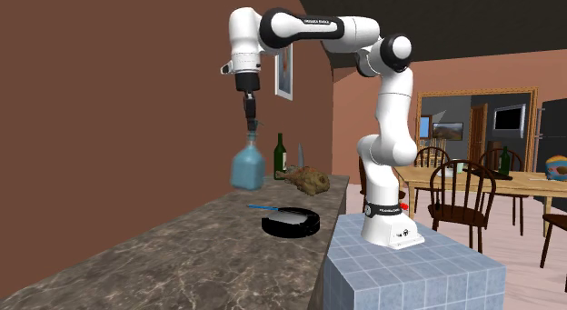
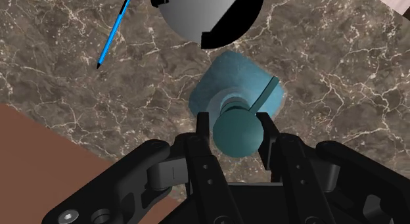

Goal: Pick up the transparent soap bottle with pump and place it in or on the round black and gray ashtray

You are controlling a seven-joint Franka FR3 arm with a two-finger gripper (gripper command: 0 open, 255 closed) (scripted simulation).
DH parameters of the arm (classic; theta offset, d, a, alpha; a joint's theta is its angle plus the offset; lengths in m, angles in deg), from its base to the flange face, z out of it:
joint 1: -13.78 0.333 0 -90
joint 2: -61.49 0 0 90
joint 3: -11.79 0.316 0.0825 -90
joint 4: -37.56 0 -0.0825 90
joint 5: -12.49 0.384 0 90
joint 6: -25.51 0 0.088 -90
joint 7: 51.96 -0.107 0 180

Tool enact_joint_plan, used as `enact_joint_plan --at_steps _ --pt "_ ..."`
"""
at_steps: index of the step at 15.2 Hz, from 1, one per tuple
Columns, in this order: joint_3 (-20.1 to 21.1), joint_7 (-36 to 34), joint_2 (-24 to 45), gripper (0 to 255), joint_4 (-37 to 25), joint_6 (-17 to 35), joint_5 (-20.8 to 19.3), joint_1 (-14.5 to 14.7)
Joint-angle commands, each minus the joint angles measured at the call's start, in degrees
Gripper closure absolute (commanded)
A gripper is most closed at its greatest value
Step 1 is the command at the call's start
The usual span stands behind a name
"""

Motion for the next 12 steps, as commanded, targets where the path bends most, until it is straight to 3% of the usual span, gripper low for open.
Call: enact_joint_plan --at_steps 1,12 --pt "-0.46 0.93 -3.67 255 1.96 -1.6 -0.16 -0.33" --pt "-2.93 5.45 -22.54 255 10.48 -11.58 -1.98 -1.9"
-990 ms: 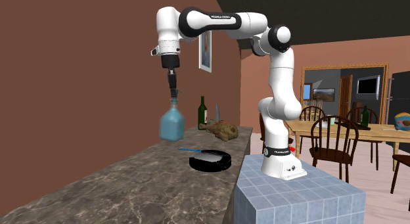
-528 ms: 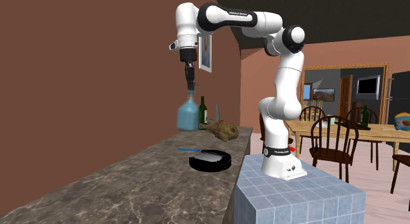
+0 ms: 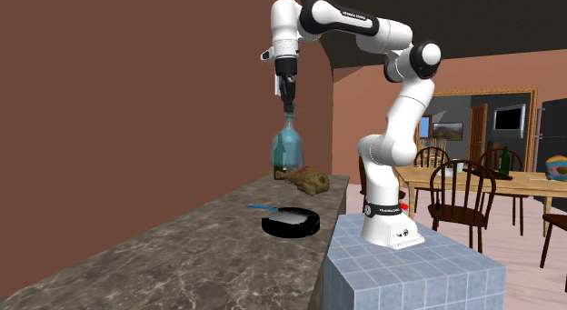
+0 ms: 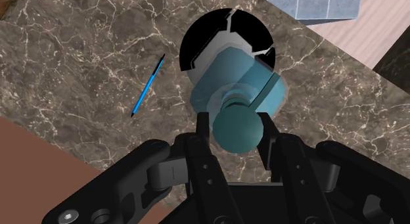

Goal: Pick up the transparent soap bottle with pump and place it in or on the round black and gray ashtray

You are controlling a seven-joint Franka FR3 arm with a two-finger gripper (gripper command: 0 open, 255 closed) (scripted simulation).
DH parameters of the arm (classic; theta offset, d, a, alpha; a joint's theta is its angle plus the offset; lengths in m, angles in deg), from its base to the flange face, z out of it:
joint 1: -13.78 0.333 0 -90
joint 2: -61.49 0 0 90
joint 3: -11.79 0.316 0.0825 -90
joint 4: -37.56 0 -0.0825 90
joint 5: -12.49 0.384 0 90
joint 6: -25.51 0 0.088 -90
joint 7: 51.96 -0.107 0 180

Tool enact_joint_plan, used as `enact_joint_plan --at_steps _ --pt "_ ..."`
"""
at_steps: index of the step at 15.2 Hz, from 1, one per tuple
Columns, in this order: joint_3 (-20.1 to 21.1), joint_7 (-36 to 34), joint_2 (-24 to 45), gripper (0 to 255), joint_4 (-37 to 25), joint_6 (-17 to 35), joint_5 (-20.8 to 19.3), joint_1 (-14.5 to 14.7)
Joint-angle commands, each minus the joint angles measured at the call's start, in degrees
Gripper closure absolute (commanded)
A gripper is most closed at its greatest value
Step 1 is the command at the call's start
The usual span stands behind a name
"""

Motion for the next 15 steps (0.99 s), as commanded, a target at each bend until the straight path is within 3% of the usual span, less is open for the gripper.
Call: enact_joint_plan --at_steps 1,15 --pt "-0.29 0.38 -1.66 255 1.69 0.03 -0.25 -0.15" --pt "-0.68 -0.5 -4.09 255 14.37 10.25 -0.55 -0.21"
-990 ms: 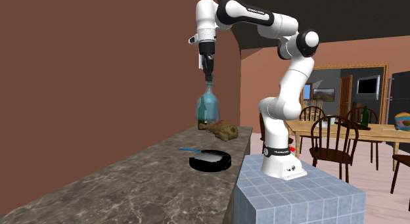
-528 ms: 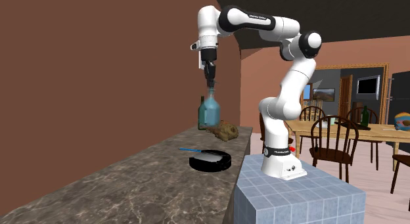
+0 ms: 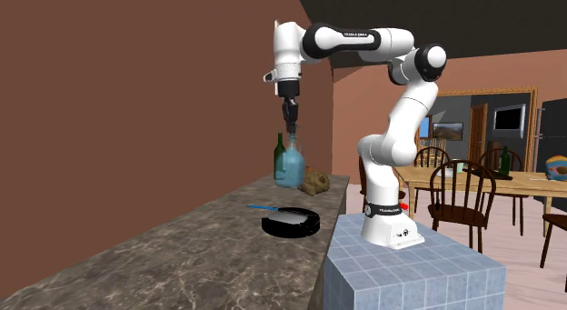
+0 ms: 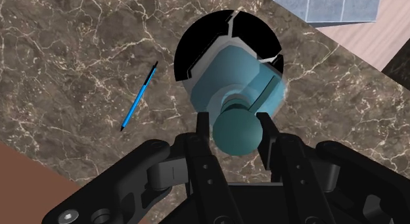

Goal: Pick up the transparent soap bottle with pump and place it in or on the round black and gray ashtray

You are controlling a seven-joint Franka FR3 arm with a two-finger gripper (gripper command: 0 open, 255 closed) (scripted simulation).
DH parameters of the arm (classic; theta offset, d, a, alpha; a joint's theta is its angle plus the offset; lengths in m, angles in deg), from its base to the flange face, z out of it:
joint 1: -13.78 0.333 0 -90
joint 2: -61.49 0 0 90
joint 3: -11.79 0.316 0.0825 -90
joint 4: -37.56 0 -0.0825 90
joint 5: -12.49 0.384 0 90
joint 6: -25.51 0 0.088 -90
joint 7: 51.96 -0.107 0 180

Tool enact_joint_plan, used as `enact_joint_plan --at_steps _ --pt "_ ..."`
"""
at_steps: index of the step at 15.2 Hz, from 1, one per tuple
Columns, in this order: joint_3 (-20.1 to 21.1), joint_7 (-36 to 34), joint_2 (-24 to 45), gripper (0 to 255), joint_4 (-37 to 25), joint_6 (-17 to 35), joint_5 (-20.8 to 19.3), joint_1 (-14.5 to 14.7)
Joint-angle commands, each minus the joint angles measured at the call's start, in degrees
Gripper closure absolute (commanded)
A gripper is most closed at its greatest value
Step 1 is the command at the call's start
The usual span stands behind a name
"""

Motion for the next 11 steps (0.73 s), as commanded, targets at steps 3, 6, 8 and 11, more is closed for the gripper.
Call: enact_joint_plan --at_steps 3,6,8,11 --pt "-0.2 -0.16 -0.26 255 3.31 3.1 -0.17 -0.06" --pt "-0.3 -0.34 -0.37 255 5.69 5.36 -0.27 -0.08" --pt "-0.38 -0.47 -0.38 255 7.23 6.9 -0.35 -0.1" --pt "-0.49 -0.65 -0.29 255 9.47 9.22 -0.47 -0.13"
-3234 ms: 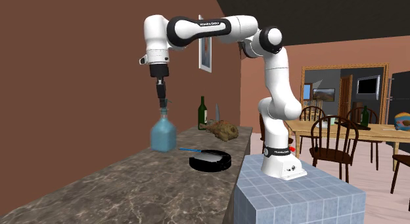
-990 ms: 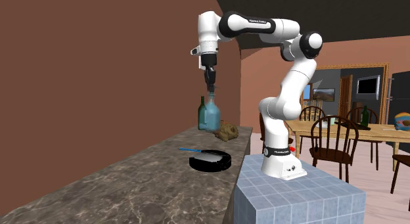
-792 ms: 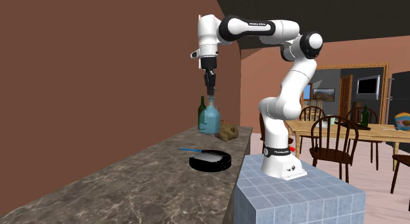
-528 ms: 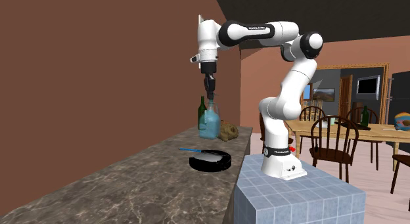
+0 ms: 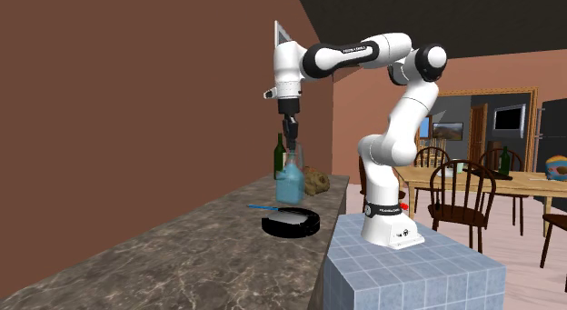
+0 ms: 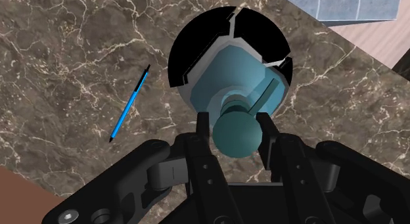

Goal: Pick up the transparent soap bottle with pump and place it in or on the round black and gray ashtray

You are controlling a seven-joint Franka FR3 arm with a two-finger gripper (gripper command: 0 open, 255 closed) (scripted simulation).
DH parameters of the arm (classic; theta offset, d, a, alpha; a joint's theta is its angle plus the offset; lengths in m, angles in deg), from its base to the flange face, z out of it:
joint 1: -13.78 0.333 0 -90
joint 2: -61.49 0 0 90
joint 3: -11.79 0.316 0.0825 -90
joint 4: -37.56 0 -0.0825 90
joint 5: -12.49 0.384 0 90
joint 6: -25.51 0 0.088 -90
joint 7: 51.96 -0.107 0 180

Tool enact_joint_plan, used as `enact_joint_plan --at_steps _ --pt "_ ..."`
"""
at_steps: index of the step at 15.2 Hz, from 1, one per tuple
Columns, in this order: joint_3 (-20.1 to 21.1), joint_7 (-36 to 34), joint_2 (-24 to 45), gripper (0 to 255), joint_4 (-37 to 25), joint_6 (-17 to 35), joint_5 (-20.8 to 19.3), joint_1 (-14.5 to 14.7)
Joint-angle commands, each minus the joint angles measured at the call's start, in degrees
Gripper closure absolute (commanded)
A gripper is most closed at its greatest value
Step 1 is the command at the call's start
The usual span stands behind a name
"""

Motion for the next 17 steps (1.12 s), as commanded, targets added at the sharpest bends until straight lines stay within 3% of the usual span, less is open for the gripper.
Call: enact_joint_plan --at_steps 1,6,13,14,17 --pt "0.0 -0.22 0.27 255 1.31 1.62 -0.03 0.02" --pt "-0.19 -0.52 0.76 255 4.72 5.52 -0.25 -0.04" --pt "-0.19 -0.52 0.76 255 4.72 5.52 -0.25 -0.04" --pt "-0.18 -0.52 0.76 0 4.72 5.51 -0.25 -0.03" --pt "-0.19 -0.52 0.76 0 4.72 5.51 -0.25 -0.04"
